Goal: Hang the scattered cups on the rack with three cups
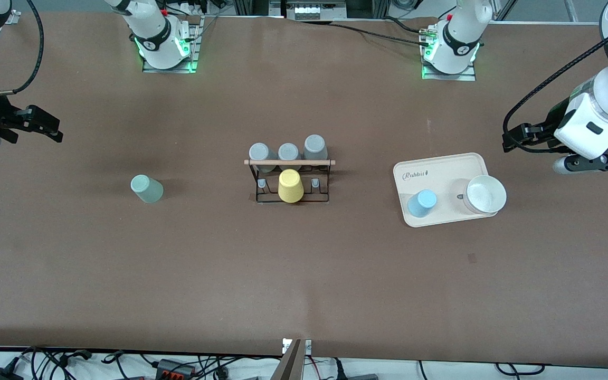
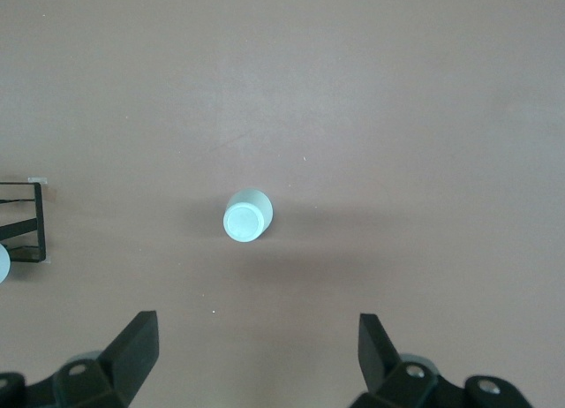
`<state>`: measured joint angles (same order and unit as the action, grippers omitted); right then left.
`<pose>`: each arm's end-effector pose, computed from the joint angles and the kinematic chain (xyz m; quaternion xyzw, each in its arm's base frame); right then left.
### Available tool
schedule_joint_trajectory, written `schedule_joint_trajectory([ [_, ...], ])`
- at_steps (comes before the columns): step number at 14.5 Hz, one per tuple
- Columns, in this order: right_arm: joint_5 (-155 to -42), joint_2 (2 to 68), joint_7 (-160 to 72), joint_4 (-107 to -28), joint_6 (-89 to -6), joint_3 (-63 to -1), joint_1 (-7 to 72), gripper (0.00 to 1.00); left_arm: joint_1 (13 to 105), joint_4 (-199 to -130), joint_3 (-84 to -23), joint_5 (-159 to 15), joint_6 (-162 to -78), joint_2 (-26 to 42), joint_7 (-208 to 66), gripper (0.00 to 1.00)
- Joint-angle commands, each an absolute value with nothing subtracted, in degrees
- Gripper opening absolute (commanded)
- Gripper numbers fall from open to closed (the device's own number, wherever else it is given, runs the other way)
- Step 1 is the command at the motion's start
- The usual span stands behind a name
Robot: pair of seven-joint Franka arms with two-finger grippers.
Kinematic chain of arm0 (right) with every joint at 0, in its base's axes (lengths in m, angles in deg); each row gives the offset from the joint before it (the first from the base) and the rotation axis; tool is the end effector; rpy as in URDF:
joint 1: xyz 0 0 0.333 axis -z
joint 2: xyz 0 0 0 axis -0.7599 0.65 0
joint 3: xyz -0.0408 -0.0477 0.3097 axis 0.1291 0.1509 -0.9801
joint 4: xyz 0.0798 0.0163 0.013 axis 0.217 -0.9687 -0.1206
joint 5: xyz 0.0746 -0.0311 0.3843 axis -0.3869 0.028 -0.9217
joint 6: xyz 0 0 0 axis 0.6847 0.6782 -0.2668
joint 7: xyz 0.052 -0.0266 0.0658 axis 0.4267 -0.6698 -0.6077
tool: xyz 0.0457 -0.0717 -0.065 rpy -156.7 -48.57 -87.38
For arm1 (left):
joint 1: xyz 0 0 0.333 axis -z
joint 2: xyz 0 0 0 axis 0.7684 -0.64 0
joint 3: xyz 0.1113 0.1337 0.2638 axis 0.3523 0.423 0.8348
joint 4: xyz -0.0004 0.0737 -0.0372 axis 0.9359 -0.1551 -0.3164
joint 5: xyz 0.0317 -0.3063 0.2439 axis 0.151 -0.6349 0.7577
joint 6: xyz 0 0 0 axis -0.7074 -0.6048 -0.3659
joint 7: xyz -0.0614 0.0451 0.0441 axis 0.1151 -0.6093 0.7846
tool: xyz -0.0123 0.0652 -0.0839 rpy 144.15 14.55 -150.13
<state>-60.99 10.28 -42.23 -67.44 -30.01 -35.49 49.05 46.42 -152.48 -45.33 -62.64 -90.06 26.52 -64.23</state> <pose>0.5563 -0.0154 0.5783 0.9998 0.0170 0.0058 0.0049 0.5798 -0.0587 0.5765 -0.9963 -0.0613 0.0596 0.0037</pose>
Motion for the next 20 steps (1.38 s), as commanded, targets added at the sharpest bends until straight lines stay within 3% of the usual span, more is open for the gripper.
schedule_joint_trajectory([
  [1,-61.21,9.52,-42.39,-67.48,-29.13,-35.28,48.75,1.00,45.81,-154.03,-45.89,-61.78,-90.15,28.13,-64.64,1.00],
  [12,-61.21,9.78,-42.39,-67.31,-29.39,-35.36,48.67,1.00,45.81,-153.94,-45.89,-61.78,-90.15,28.04,-64.47,1.00],
  [20,-61.21,10.14,-42.39,-67.22,-29.39,-35.36,48.76,1.00,46.16,-153.24,-45.89,-61.60,-88.83,24.44,-64.47,1.00],
])
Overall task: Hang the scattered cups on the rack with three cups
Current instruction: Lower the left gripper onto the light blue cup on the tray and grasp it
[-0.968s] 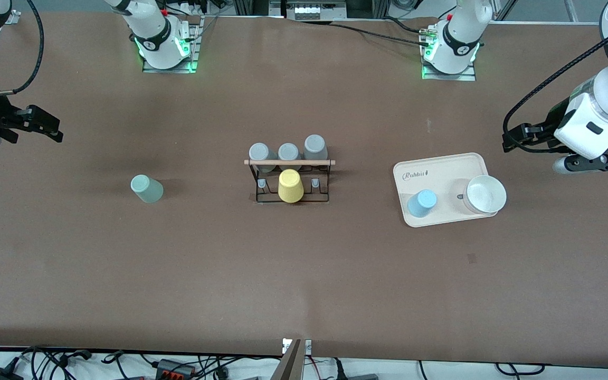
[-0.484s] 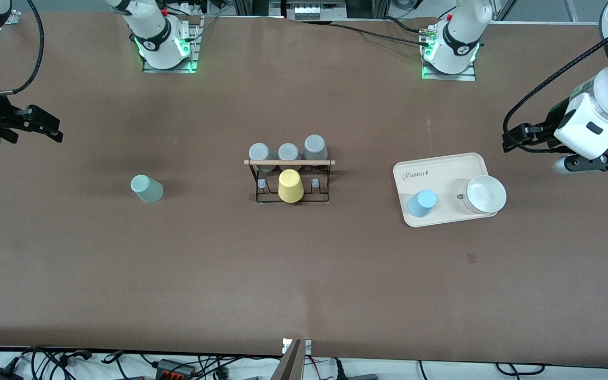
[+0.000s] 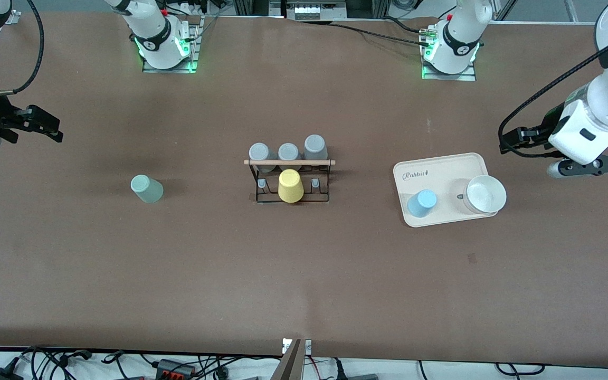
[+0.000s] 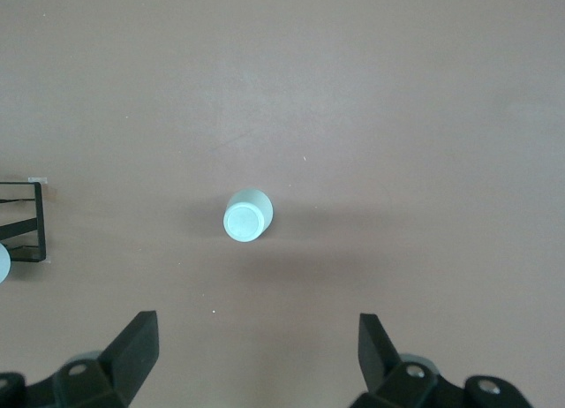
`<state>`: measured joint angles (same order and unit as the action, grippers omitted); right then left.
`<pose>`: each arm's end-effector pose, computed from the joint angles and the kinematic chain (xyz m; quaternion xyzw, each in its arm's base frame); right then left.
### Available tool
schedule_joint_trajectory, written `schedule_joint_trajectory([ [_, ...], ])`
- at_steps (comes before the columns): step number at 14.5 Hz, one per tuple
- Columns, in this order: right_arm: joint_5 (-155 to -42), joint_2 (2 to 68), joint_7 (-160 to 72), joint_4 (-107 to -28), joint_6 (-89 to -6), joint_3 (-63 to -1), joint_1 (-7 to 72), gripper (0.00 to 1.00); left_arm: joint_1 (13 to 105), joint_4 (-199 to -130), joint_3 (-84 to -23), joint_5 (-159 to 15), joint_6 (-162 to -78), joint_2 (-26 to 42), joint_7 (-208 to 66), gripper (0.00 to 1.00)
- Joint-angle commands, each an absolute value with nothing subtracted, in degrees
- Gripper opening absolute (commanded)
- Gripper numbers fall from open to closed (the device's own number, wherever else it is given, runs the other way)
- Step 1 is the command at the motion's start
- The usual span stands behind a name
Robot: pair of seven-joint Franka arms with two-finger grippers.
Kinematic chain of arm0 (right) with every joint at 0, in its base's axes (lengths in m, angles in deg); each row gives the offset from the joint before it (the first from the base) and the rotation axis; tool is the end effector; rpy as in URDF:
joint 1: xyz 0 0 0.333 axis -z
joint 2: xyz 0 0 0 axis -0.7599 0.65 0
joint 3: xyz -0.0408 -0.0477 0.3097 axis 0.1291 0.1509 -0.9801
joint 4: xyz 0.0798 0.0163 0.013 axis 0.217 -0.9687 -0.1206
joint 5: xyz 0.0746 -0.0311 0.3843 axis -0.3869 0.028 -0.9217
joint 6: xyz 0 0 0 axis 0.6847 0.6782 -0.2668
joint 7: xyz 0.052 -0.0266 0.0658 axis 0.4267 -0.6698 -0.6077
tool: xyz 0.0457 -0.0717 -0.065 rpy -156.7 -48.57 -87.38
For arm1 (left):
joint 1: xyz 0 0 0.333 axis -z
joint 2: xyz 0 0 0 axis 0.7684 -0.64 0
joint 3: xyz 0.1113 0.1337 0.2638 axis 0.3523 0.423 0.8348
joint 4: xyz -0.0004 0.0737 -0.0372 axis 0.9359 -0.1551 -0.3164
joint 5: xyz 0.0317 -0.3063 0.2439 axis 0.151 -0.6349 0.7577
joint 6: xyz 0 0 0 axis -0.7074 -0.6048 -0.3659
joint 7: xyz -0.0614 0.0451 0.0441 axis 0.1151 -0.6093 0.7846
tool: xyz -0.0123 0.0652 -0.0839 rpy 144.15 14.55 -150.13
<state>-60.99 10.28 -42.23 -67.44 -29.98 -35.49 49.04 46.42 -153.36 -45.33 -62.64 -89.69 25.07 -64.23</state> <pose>0.5563 -0.0153 0.5782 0.9998 0.0171 0.0056 0.0049 0.5838 -0.0583 0.5544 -0.9947 -0.0610 0.0830 0.0055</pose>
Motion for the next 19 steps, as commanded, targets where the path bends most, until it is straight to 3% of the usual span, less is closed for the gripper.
schedule_joint_trajectory([
  [1,-61.12,10.14,-42.39,-67.22,-29.39,-35.28,48.76,1.00,46.17,-153.24,-46.07,-61.69,-88.66,23.31,-64.38,1.00],
  [3,-61.21,10.22,-42.39,-67.22,-29.39,-35.36,48.76,1.00,47.04,-153.24,-46.15,-61.78,-88.65,22.77,-64.47,1.00],
  [6,-61.21,10.31,-42.39,-67.22,-29.31,-35.36,48.84,1.00,50.02,-153.24,-46.77,-61.78,-90.75,14.54,-63.77,1.00],
  [11,-61.21,10.22,-42.39,-67.22,-29.39,-35.28,48.84,1.00,52.23,-153.32,-46.77,-61.78,-102.97,2.75,-63.59,1.00],
  [19,-61.21,10.31,-42.39,-67.22,-29.40,-35.28,48.84,1.00,52.67,-153.33,-46.77,-61.69,-106.23,-5.44,-63.50,1.00],
])
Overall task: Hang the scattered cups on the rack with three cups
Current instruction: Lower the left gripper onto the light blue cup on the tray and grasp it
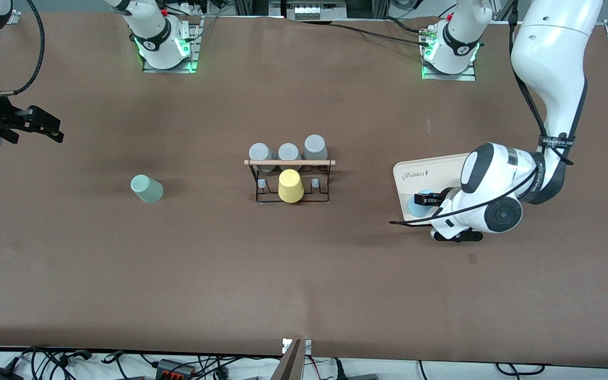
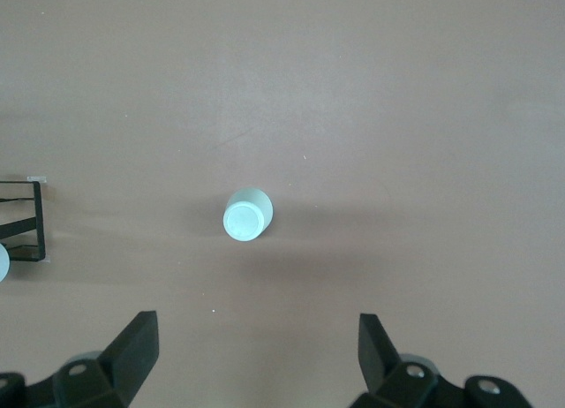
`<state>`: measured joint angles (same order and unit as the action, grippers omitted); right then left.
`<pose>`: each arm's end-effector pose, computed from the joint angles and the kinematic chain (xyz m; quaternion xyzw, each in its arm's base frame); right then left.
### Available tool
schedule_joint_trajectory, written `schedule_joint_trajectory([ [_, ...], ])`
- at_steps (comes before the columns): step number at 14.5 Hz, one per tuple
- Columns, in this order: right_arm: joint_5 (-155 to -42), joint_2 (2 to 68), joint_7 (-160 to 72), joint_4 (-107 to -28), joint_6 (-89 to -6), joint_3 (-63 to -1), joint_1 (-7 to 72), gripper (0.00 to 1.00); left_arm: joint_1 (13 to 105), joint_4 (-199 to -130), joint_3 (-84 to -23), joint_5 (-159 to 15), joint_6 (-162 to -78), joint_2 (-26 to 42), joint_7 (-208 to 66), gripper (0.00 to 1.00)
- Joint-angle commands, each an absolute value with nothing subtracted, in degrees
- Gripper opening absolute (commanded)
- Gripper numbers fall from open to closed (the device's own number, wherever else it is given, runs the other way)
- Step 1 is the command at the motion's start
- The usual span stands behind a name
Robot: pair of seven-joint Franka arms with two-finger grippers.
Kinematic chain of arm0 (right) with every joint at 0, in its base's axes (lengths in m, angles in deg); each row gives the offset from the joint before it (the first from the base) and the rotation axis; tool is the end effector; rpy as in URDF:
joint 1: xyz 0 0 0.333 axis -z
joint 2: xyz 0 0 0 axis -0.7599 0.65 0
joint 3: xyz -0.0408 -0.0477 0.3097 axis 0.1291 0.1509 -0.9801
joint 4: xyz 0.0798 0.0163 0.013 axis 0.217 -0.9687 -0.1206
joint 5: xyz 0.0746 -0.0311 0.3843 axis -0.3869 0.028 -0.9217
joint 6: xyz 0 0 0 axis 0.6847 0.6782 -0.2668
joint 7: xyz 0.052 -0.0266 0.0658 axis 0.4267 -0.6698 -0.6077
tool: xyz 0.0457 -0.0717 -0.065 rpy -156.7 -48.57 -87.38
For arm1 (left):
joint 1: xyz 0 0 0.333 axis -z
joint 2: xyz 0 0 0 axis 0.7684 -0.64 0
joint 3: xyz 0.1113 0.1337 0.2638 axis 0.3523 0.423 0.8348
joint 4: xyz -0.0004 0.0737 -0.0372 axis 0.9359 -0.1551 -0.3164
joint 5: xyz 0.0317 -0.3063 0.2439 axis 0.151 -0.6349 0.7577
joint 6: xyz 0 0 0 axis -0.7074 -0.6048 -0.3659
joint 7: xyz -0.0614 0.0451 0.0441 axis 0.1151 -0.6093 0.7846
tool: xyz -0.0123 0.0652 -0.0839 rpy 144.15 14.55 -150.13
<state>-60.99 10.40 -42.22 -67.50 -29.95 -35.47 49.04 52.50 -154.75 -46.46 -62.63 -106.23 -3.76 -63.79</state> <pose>0.5567 -0.0155 0.5765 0.9998 0.0168 0.0037 0.0048 0.6389 -0.1387 0.2462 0.9789 0.0083 -0.2040 0.0103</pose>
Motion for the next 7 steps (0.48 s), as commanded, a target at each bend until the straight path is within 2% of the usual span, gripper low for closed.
schedule_joint_trajectory([
  [1,-61.21,10.31,-42.39,-67.22,-29.39,-35.28,48.93,1.00,52.67,-153.33,-46.77,-61.60,-106.84,-5.44,-63.50,1.00],
  [7,-61.30,10.31,-42.39,-67.22,-29.48,-35.19,48.93,1.00,54.16,-153.59,-46.77,-61.69,-110.35,-7.55,-63.50,0.99],
])
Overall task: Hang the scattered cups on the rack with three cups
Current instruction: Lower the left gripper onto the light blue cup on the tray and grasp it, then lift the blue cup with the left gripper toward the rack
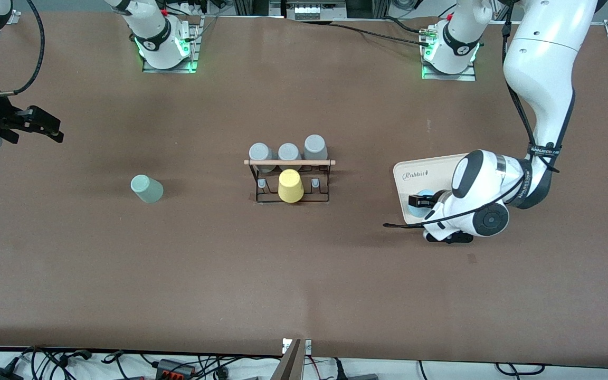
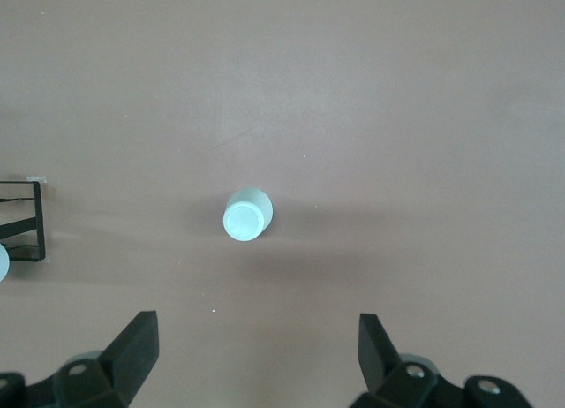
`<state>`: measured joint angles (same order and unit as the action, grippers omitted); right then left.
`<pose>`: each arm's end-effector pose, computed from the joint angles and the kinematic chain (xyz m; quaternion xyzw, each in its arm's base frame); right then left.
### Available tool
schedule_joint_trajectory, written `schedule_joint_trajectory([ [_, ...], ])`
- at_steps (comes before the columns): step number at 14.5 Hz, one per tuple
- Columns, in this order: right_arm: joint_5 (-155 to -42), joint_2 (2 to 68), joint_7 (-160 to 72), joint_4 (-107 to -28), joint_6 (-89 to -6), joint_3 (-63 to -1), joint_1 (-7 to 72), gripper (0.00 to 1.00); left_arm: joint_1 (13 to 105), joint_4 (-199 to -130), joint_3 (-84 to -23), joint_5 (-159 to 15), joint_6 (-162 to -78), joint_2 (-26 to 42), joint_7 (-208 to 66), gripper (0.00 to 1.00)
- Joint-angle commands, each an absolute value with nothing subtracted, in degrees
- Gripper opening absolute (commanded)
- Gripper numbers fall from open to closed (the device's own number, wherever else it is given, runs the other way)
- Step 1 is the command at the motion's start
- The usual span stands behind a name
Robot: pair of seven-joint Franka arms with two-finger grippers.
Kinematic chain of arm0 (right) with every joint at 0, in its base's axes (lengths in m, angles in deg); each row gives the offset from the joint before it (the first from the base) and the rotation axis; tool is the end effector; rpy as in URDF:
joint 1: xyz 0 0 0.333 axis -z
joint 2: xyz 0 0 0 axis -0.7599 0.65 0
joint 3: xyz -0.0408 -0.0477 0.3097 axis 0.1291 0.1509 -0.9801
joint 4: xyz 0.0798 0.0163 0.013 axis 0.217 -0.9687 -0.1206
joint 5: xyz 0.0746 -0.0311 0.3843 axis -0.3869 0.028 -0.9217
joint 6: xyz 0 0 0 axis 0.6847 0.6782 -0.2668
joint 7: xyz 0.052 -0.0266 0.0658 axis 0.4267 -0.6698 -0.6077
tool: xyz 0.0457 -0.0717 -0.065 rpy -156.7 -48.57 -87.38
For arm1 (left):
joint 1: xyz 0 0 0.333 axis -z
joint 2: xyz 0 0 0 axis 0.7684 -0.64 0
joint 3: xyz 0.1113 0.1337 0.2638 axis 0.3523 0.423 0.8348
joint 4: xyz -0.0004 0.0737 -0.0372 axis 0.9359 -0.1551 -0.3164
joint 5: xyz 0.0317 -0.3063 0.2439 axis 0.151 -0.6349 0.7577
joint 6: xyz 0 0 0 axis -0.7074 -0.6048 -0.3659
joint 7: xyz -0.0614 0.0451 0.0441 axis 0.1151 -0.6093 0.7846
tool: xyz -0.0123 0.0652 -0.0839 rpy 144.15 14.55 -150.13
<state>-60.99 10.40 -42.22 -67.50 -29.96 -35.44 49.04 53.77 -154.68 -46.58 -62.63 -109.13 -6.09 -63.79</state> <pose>0.5567 -0.0158 0.5765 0.9998 0.0165 0.0038 0.0048 0.6383 -0.1551 0.2226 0.9798 -0.0015 -0.1994 0.0135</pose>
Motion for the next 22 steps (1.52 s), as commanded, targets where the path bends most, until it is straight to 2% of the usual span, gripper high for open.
schedule_joint_trajectory([
  [1,-61.30,10.40,-42.39,-67.14,-29.57,-35.19,48.93,1.00,54.16,-153.59,-46.86,-61.69,-110.80,-7.81,-63.50,0.90],
  [3,-61.30,10.40,-42.39,-67.22,-29.57,-35.19,48.93,1.00,54.16,-153.59,-46.86,-61.69,-110.98,-7.90,-63.50,0.69],
  [5,-61.38,10.40,-42.30,-67.14,-29.57,-35.19,48.93,1.00,54.08,-153.59,-46.86,-61.69,-110.89,-7.82,-63.68,0.58],
  [8,-61.47,10.40,-42.39,-67.14,-29.75,-35.28,48.93,1.00,53.55,-153.85,-46.77,-61.69,-110.28,-7.82,-63.94,0.57],
  [11,-61.47,10.40,-42.30,-67.14,-29.83,-35.19,49.02,1.00,53.37,-153.42,-46.86,-61.78,-110.19,-7.38,-63.86,0.45],
  [13,-61.47,10.40,-42.30,-67.14,-29.83,-35.19,48.93,1.00,53.99,-152.28,-48.34,-63.09,-108.09,-6.33,-63.50,0.40],
  [17,-61.47,10.75,-42.39,-67.14,-29.83,-35.19,49.11,1.00,54.25,-141.49,-52.03,-69.94,-95.54,-4.57,-58.43,0.34],
  [22,-61.47,11.10,-42.39,-67.14,-29.84,-35.10,48.93,1.00,58.98,-133.58,-56.52,-75.46,-95.94,-5.87,-39.11,0.26],
])
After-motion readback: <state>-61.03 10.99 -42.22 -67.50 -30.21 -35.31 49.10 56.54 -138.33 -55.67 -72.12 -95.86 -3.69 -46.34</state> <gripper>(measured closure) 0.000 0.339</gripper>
